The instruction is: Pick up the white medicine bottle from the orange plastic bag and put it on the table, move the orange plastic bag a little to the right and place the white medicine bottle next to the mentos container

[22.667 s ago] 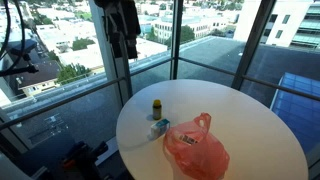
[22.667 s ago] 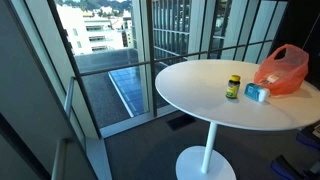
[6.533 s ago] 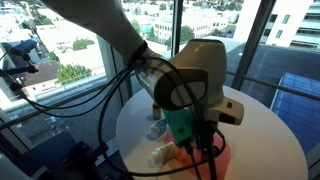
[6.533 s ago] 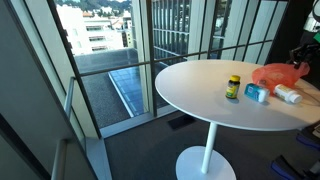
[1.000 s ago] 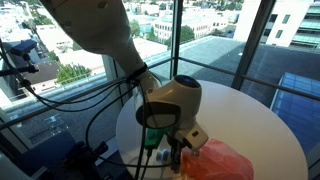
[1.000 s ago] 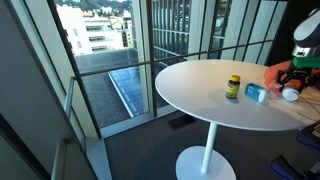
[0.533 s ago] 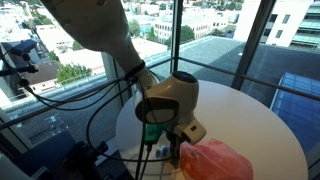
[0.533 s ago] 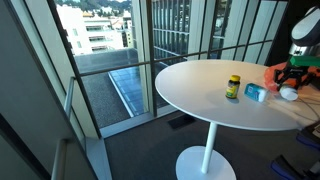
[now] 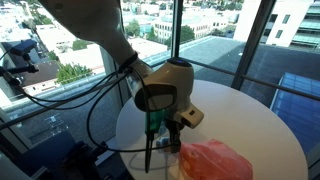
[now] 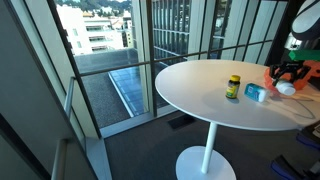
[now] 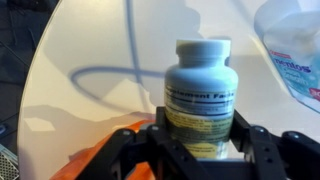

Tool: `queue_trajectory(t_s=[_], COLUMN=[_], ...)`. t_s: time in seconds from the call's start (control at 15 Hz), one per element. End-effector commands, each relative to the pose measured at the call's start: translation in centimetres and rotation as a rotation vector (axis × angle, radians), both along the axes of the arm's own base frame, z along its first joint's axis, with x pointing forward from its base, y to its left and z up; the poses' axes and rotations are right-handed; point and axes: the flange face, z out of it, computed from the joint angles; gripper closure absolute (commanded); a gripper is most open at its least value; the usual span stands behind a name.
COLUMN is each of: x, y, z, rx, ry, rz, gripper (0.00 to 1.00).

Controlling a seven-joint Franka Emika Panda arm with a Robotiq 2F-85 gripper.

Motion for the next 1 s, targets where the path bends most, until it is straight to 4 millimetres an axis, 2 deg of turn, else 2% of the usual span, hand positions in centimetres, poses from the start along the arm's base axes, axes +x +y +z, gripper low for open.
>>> queue_trajectory(t_s=[0.0, 0.47, 0.93], x=[0.5, 2.3, 5.3], y=[0.8, 2.3, 3.1], z=[1.3, 1.3, 1.2], rx=[-0.013, -0.04, -0.054], ry=[0.026, 0.037, 0.032], rz=[0.117, 0.345, 0.44], gripper=[0.64, 0.64, 0.64])
